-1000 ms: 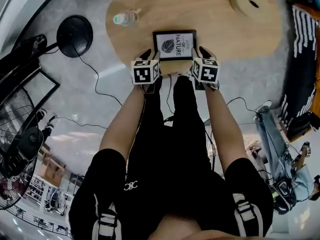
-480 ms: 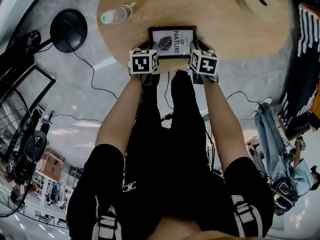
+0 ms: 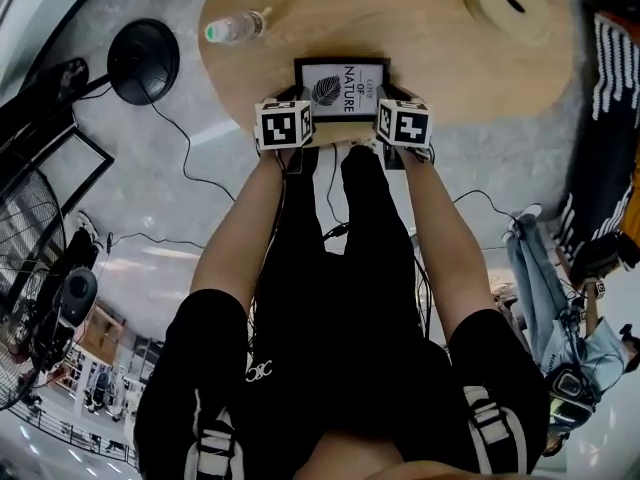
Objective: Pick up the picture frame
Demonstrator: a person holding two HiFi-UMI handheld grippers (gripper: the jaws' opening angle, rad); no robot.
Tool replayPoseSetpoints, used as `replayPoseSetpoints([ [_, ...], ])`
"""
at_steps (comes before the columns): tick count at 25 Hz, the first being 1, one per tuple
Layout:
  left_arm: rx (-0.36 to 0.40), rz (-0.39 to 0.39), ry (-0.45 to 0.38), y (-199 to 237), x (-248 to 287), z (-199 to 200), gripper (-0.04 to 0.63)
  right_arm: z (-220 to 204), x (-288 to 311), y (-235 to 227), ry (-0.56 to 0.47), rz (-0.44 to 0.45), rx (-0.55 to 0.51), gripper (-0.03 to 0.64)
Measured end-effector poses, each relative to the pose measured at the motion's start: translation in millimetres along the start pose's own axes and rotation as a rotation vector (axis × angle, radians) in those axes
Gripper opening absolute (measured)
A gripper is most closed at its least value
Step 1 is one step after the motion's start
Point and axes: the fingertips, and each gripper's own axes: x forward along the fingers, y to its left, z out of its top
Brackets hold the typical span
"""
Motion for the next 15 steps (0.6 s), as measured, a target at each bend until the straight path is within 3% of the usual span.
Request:
replayPoseSetpoints([
  [8,0.042,-0.011,-0.176,-47,-123,33,0.091,38,-127,25,-0.176,0.037,-0.035,0.089],
  [15,0.081,-0.019,-0.435,-76,-269,93,0.087,109,-282,78,-0.482,0.053,-0.15,0.089],
])
